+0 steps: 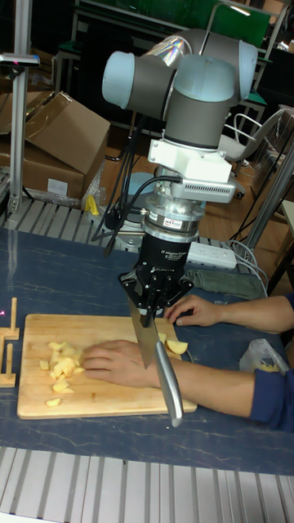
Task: Chop the potatoes
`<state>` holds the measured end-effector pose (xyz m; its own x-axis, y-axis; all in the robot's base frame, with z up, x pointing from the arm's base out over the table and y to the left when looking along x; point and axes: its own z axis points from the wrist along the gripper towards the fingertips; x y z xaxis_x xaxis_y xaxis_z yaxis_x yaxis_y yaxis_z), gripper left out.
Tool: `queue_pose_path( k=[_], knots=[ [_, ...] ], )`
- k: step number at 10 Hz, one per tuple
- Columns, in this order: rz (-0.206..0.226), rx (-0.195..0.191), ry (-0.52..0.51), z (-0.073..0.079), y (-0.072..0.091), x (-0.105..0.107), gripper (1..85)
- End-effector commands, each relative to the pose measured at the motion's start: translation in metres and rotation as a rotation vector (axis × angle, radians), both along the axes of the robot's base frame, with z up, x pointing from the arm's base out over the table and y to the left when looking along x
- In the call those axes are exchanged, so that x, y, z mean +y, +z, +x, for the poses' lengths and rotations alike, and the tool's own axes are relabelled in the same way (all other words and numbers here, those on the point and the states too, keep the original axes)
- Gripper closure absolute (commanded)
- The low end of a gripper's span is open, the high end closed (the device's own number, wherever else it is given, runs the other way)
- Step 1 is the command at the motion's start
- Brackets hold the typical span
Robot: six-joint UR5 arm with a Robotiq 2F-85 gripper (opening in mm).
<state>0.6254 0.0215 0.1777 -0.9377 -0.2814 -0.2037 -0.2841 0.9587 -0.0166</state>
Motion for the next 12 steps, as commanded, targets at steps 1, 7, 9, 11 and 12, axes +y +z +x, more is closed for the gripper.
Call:
queue_pose_path(
  k=[1, 7, 9, 11, 12],
  knots=[
    [-0.007, -0.007, -0.023, 0.004, 0.003, -0.002, 84.7],
    [-0.033, -0.021, -0.016, 0.011, 0.004, -0.012, 84.7],
    [-0.026, -0.023, -0.001, 0.011, 0.006, -0.007, 84.7],
    [-0.040, -0.026, 0.007, 0.011, 0.007, -0.011, 84.7],
    [-0.020, -0.026, -0.013, 0.011, 0.008, -0.007, 84.7]
  ],
)
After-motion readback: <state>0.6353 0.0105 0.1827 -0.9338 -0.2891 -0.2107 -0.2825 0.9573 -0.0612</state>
